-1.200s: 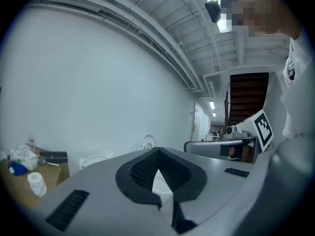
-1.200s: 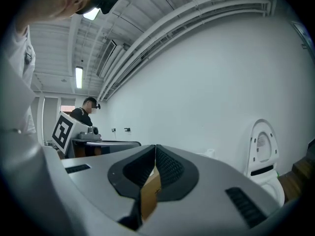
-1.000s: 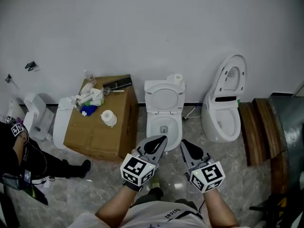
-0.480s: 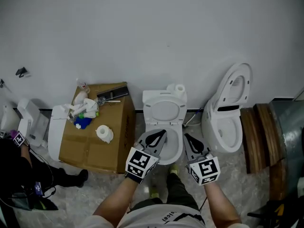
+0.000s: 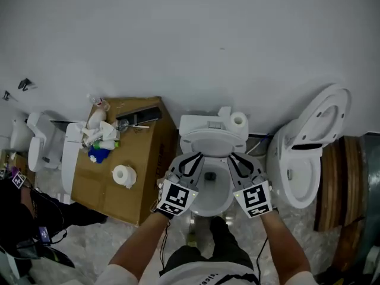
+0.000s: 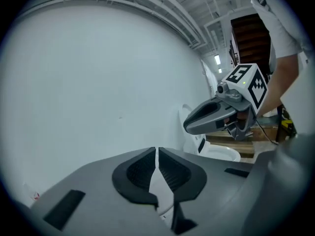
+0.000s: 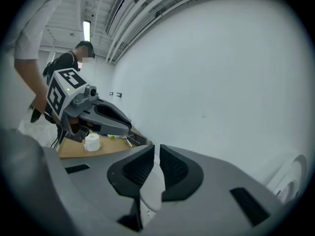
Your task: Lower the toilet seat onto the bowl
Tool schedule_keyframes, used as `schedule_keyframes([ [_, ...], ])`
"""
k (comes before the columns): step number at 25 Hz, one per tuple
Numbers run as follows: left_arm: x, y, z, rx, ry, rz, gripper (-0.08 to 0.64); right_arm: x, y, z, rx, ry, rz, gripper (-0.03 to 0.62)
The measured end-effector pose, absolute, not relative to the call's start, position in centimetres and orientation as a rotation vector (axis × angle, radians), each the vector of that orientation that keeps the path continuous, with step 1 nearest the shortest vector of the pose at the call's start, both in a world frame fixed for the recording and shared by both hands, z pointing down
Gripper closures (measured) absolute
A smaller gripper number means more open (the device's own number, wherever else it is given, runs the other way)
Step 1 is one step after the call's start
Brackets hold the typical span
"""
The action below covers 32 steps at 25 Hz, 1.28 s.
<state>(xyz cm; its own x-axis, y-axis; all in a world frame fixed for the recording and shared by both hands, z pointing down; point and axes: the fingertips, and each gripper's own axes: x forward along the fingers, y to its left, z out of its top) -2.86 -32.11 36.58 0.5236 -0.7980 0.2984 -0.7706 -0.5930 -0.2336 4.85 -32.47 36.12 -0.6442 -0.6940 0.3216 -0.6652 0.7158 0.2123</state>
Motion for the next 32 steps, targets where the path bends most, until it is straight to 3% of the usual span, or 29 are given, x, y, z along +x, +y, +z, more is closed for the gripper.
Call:
schedule_keyframes([
  [4, -2.6, -37.1, 41.3, -2.662, 1.327, -0.688, 0.546, 3.6, -38.0, 41.2, 0.934, -2.48, -0.157, 0.564],
  [7, -1.7, -39.4, 45.3, -2.653, 1.252, -0.807, 0.528, 3.1, -40.6, 45.8, 0.838, -2.409, -0.192, 0.5],
  [14, -1.6, -44.6, 51.8, -2.555, 1.08, -1.016, 0.497, 2.2, -45.3, 52.4, 0.756, -2.251, -0.384, 0.5],
  [32, -0.8, -45.5, 55.0, -2.428, 0.875, -1.131, 0.497, 1.7, -45.4, 55.3, 0.766, -2.097, -0.576, 0.543],
])
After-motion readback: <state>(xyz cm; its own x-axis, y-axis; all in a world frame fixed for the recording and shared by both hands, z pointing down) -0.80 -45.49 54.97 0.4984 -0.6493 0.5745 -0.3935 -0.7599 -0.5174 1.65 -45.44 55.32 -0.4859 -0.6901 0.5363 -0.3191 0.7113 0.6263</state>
